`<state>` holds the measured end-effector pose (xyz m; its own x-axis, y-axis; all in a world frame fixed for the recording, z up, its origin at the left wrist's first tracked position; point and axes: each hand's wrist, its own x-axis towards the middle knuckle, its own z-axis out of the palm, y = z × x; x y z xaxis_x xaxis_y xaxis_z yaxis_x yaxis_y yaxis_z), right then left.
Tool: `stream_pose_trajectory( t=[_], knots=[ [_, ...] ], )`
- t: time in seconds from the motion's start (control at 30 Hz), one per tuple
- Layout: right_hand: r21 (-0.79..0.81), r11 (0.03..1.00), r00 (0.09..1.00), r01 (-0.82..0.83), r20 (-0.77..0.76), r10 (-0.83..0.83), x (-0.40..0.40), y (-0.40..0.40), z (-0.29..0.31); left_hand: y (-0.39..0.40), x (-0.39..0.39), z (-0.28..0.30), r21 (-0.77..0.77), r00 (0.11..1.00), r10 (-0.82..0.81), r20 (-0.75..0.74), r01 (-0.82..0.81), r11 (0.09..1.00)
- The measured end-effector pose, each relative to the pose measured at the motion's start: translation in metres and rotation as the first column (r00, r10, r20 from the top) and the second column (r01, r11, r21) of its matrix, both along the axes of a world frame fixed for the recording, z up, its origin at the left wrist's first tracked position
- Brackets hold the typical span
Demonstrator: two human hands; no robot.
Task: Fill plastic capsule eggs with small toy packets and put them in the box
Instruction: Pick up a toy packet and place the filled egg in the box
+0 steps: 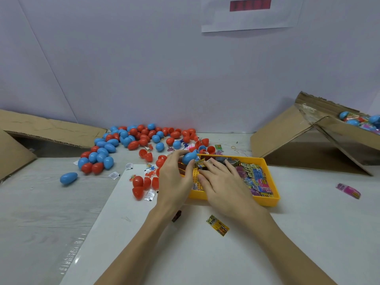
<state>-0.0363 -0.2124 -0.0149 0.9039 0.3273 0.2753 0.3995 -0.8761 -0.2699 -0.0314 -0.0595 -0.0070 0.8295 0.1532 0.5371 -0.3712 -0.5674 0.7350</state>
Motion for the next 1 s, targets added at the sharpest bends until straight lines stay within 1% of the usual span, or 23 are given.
stream_pose_trajectory(
  t=[0.07,0.13,0.23,0.33,0.43,0.53,0.63,0.83,0.93,1.0],
  knots=[
    [0.076,0.997,0.998,0.001,0.061,-0.005,-0.001,0.000,0.000,0.000,0.000,-0.001,0.006,1.000,-0.005,0.002,0.005,1.000],
    [0.202,0.979,0.991,-0.019,0.136,-0.009,-0.002,-0.002,0.000,0.001,0.000,-0.002,0.010,1.000,-0.010,0.004,0.010,1.000],
    [0.367,0.930,0.983,-0.008,0.171,-0.059,-0.002,-0.006,0.001,0.002,0.001,-0.002,0.007,1.000,-0.009,0.005,0.009,1.000],
    [0.549,0.834,0.983,0.053,0.119,-0.141,-0.003,-0.009,0.007,0.002,0.000,-0.001,-0.001,1.000,-0.017,0.010,0.017,1.000],
    [0.700,0.707,0.987,0.101,0.019,-0.160,-0.003,-0.013,0.011,0.002,-0.001,-0.001,0.007,0.998,-0.059,0.026,0.059,0.998],
    [0.765,0.624,0.983,0.160,-0.068,-0.169,-0.001,-0.019,0.013,0.001,-0.002,-0.001,0.019,0.996,-0.081,0.033,0.081,0.997],
    [0.811,0.551,0.978,0.195,-0.116,-0.176,0.002,-0.024,0.012,0.000,-0.003,0.000,0.021,0.994,-0.096,0.042,0.096,0.995],
    [0.845,0.480,0.970,0.235,-0.172,-0.172,0.004,-0.025,0.009,0.000,-0.004,0.001,0.017,0.992,-0.123,0.027,0.123,0.992],
    [0.883,0.396,0.967,0.254,-0.220,-0.130,0.004,-0.024,0.012,0.000,-0.007,0.004,0.011,0.973,-0.232,0.009,0.232,0.973],
    [0.890,0.373,0.965,0.263,-0.246,-0.096,0.004,-0.024,0.014,0.000,-0.008,0.006,0.003,0.950,-0.311,-0.014,0.311,0.951]
  ],
)
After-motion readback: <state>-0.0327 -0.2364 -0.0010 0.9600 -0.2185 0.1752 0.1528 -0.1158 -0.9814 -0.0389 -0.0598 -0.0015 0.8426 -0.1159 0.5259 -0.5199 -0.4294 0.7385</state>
